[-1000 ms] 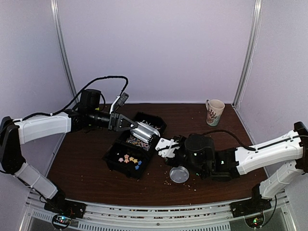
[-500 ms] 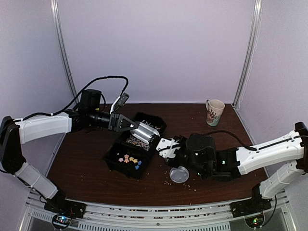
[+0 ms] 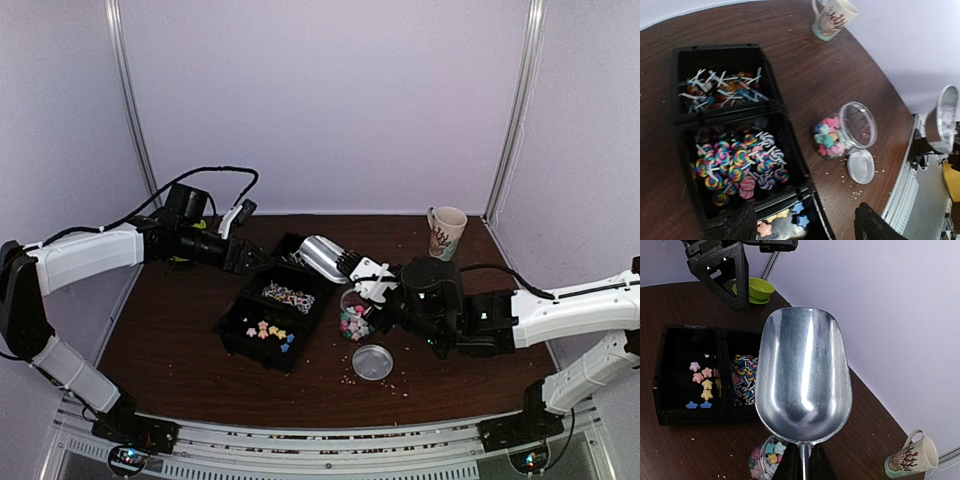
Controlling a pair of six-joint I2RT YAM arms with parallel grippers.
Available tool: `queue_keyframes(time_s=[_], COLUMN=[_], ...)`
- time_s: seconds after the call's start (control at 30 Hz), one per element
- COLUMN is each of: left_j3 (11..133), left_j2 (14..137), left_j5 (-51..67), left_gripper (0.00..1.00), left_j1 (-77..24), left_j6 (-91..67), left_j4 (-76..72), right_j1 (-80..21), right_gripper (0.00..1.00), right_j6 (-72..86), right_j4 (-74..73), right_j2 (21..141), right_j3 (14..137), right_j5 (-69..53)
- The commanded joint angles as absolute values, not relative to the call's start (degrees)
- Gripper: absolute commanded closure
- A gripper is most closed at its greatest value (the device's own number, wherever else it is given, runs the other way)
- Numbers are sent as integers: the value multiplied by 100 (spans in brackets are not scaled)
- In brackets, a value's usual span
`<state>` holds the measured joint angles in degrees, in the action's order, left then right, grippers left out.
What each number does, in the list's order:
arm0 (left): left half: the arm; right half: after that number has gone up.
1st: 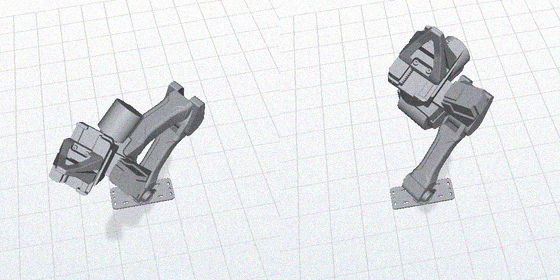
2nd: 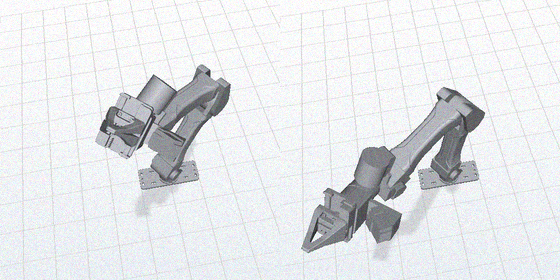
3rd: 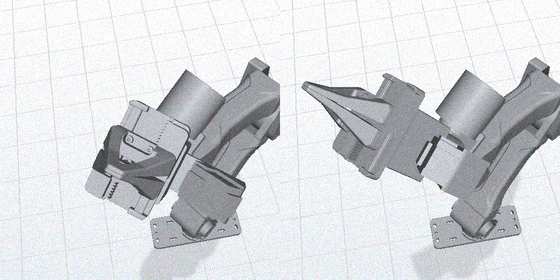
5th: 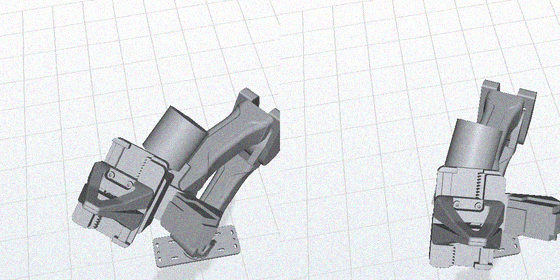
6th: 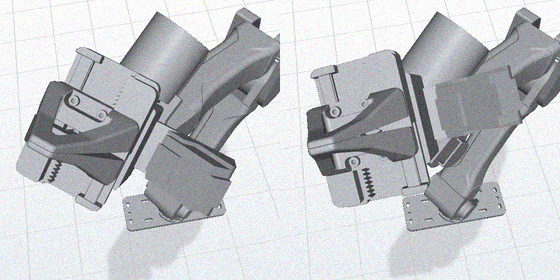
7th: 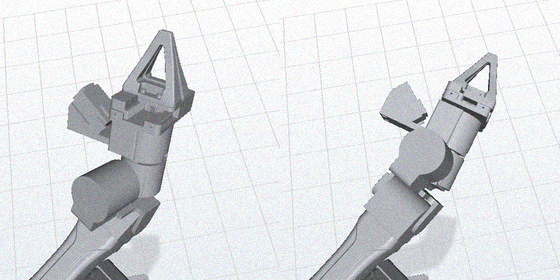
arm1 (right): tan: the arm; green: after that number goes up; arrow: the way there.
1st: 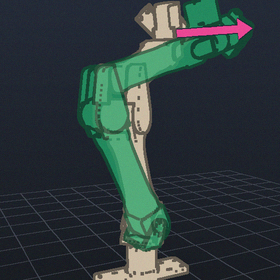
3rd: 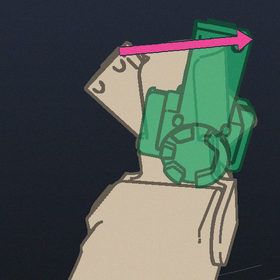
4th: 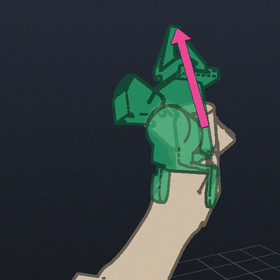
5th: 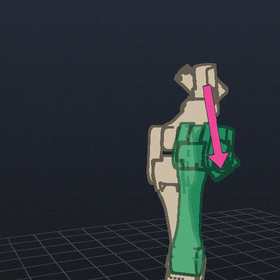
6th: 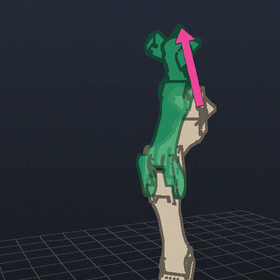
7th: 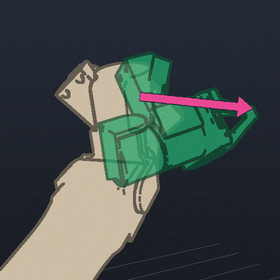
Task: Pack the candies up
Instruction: Pick up the plate from the center of the board.
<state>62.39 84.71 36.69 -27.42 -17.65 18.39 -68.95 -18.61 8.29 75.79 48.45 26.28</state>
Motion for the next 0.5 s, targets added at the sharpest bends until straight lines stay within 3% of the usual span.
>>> queue_keyframes(time_s=[0.0, 0.3, 0.47], left_j3=[6546, 6862, 7509], left_j2=[8662, 9074, 9587], left_j5=[2063, 569, 48], left_gripper=[29, 11, 8], left_j1=[-2688, -2679, -2686], left_j6=[-1446, -1211, -1163], left_j4=[2722, 3266, 3917], right_j1=[-6838, -6825, -6809], right_gripper=[100, 100, 100], right_j6=[-1289, -1026, -810], right_j4=[254, -243, -905], right_j2=[7453, 7386, 7571], right_j3=[5100, 5364, 5786], right_j5=[2945, 2985, 2942])
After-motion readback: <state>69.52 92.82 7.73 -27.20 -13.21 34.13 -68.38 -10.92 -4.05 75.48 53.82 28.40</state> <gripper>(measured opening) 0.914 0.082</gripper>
